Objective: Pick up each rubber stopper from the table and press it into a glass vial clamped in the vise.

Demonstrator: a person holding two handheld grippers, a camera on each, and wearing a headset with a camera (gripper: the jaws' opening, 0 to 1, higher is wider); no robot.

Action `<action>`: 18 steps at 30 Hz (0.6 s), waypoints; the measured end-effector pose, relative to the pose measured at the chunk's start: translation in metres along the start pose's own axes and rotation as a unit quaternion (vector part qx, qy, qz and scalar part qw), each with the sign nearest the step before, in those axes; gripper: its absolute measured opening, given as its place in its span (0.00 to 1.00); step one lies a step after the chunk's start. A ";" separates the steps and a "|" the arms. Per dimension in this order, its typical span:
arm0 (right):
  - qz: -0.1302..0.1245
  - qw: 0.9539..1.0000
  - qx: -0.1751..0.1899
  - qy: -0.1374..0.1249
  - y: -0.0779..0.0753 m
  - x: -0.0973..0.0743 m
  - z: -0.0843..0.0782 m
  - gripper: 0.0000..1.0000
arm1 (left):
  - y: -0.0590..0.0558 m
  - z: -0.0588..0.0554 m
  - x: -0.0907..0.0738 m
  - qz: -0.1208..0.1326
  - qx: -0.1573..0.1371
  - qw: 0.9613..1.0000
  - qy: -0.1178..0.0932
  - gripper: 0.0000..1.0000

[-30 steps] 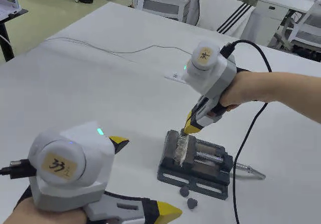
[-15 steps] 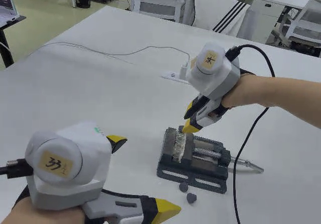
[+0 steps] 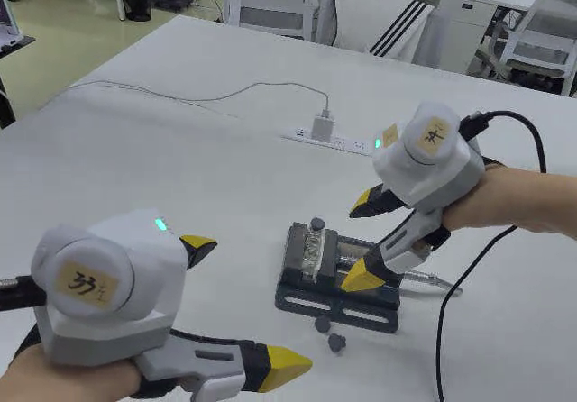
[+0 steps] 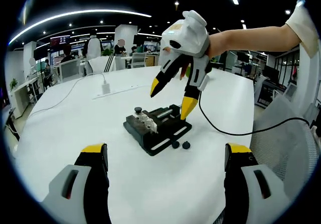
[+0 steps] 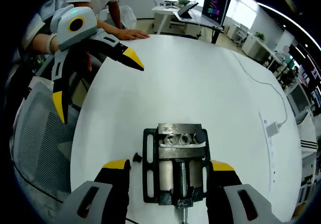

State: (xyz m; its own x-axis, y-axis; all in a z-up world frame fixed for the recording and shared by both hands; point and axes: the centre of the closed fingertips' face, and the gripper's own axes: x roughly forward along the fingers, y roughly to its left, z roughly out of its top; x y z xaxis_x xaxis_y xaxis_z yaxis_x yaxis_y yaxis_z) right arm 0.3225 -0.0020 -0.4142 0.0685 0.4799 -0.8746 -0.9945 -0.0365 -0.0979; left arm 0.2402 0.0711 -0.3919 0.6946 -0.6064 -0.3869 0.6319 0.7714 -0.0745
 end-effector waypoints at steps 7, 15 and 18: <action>0.004 1.000 0.007 -0.023 0.029 -0.005 -0.005 0.53 | -0.007 -0.002 -0.001 -0.006 0.007 1.000 0.003 0.96; 0.021 1.000 -0.004 -0.011 0.052 0.003 -0.012 0.50 | -0.010 -0.004 -0.002 -0.010 0.010 1.000 0.002 0.96; 0.025 1.000 -0.009 -0.008 0.057 0.007 -0.012 0.49 | -0.012 -0.006 -0.005 -0.010 0.012 1.000 0.001 0.96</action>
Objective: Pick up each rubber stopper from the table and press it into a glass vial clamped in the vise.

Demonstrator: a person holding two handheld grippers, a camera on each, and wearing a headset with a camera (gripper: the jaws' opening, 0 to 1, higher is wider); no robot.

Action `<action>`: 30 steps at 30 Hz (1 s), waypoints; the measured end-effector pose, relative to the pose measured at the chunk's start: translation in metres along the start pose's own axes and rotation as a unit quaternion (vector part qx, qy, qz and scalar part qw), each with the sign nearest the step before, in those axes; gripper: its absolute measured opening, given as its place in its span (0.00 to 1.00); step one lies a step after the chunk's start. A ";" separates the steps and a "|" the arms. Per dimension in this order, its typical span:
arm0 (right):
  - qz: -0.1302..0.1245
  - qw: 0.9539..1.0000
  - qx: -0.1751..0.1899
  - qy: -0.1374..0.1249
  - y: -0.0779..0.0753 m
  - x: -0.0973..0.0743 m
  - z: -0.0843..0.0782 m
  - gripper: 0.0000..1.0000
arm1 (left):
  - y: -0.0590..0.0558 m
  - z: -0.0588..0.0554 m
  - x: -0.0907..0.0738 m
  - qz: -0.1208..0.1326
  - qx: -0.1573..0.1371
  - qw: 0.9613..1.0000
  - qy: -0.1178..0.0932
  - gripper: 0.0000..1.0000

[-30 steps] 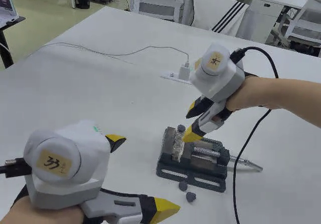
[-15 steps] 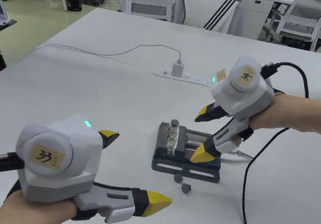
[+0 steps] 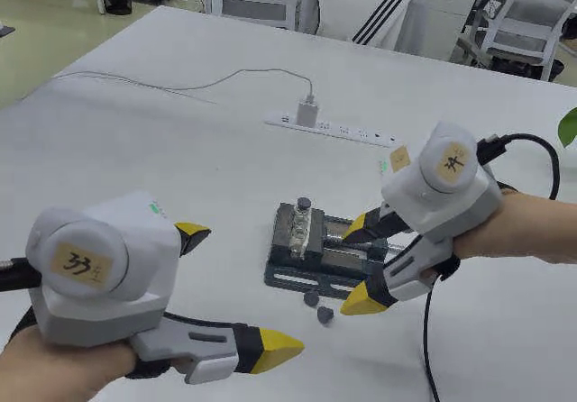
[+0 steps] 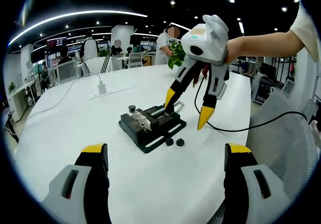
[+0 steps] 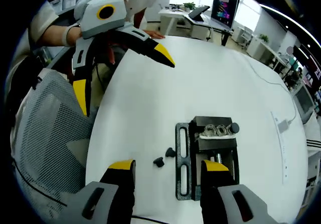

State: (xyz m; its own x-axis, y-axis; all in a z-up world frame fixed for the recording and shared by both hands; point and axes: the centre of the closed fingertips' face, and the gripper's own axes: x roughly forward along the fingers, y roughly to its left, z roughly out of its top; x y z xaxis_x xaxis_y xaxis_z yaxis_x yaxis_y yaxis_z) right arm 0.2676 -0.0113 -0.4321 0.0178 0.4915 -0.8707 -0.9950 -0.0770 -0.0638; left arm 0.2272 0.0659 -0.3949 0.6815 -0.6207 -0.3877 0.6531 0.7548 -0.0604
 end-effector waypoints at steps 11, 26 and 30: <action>0.012 1.000 -0.001 0.013 0.006 0.021 -0.002 0.38 | -0.005 -0.011 -0.010 0.008 -0.011 1.000 -0.003 0.96; -0.002 1.000 0.021 0.012 -0.007 0.037 0.000 0.06 | -0.013 -0.017 -0.011 0.002 -0.017 1.000 -0.001 0.95; -0.001 0.999 0.032 0.014 -0.008 0.040 -0.002 0.00 | -0.013 -0.018 -0.011 0.001 -0.019 1.000 -0.001 0.95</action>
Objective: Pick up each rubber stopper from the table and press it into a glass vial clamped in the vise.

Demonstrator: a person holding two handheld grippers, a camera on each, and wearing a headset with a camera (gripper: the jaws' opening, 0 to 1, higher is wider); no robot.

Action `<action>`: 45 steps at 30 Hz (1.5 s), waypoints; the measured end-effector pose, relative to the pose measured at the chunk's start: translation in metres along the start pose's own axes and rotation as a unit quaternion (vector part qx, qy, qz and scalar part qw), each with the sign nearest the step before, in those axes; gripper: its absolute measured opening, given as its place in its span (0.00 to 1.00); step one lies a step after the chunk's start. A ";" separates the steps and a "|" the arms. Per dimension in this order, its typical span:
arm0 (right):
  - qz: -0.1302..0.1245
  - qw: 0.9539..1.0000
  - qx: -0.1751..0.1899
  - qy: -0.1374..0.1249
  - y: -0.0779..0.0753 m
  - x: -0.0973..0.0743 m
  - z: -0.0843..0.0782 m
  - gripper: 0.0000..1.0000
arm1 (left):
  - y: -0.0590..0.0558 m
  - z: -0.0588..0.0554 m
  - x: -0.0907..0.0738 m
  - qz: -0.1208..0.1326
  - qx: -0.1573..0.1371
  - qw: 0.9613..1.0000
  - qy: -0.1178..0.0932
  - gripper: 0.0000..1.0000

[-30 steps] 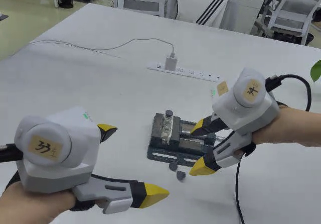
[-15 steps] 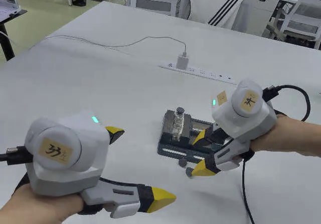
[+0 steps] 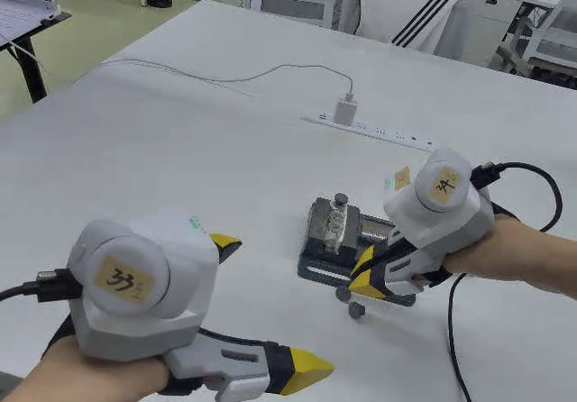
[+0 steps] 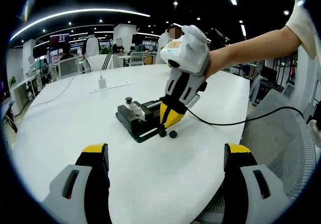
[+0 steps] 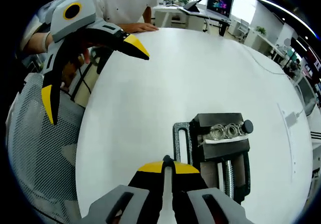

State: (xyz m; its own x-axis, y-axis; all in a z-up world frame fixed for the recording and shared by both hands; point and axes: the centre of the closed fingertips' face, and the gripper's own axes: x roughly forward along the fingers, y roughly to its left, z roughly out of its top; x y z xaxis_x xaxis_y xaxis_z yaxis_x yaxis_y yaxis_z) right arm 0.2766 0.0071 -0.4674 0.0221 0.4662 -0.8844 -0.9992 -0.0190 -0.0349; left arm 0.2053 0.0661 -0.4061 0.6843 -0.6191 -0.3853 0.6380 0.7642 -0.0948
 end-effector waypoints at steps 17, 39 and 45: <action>0.015 1.000 0.017 0.011 0.001 0.013 -0.002 0.03 | 0.004 -0.006 0.002 0.001 -0.008 1.000 0.002 0.95; 0.008 0.998 0.056 0.014 0.002 0.013 -0.005 0.00 | 0.003 -0.002 0.005 -0.001 -0.006 1.000 -0.002 0.94; 0.005 0.997 0.070 0.012 0.001 0.013 -0.005 0.00 | 0.000 0.001 0.006 -0.004 0.002 1.000 -0.001 0.94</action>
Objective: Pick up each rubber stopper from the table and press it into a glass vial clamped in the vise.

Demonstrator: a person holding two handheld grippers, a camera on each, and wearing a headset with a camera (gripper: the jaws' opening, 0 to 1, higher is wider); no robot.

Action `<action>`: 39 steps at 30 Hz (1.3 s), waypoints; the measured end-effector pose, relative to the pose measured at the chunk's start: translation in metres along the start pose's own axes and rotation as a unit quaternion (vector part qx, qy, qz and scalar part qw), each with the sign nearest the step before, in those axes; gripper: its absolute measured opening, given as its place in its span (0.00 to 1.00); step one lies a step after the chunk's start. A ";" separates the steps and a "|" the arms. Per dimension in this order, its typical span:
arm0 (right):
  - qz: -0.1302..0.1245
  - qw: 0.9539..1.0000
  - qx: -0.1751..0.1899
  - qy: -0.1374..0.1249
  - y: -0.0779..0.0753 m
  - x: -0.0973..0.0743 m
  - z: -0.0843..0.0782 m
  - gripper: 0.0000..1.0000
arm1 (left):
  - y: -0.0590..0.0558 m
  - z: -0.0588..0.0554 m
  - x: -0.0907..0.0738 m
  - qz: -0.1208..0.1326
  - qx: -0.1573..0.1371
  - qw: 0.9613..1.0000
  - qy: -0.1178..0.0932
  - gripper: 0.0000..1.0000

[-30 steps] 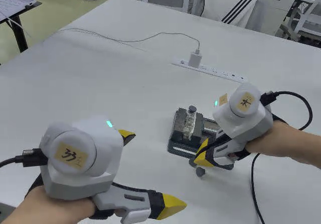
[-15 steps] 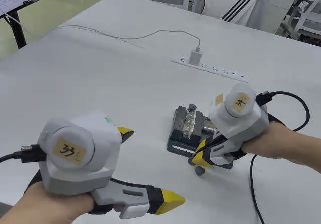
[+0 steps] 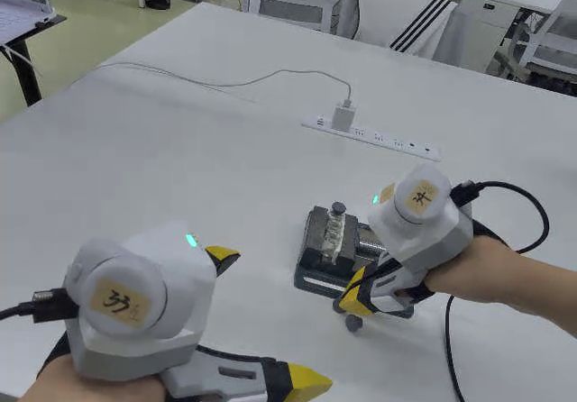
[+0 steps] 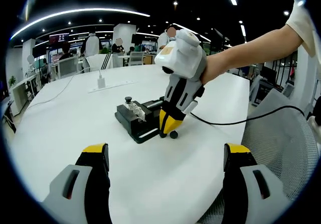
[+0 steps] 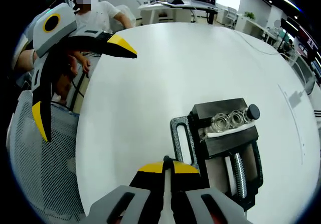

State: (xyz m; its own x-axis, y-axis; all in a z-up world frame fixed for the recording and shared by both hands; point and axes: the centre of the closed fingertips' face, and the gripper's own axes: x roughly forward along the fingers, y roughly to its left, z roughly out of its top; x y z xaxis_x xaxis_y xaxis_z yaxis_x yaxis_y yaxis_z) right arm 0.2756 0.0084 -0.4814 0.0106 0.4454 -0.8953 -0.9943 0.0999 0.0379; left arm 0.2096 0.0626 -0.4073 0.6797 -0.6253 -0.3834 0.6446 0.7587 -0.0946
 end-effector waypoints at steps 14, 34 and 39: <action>0.004 0.999 0.040 -0.013 -0.002 0.000 -0.001 0.00 | 0.010 0.020 0.006 0.002 0.020 1.000 -0.013 0.92; 0.041 0.982 0.152 -0.108 -0.006 -0.027 0.008 0.00 | 0.007 0.033 0.014 -0.019 0.027 0.999 -0.038 0.82; 0.062 0.954 0.228 -0.184 -0.006 -0.053 0.023 0.00 | 0.003 0.041 0.024 -0.043 0.040 0.997 -0.043 0.73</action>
State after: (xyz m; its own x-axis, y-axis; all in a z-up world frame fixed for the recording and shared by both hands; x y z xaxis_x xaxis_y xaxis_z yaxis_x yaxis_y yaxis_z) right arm 0.2834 0.0043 -0.4236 0.0154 0.7529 -0.6580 -0.8420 0.3647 0.3976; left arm 0.2427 0.0425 -0.3791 0.6456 -0.7037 -0.2968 0.7258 0.6862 -0.0481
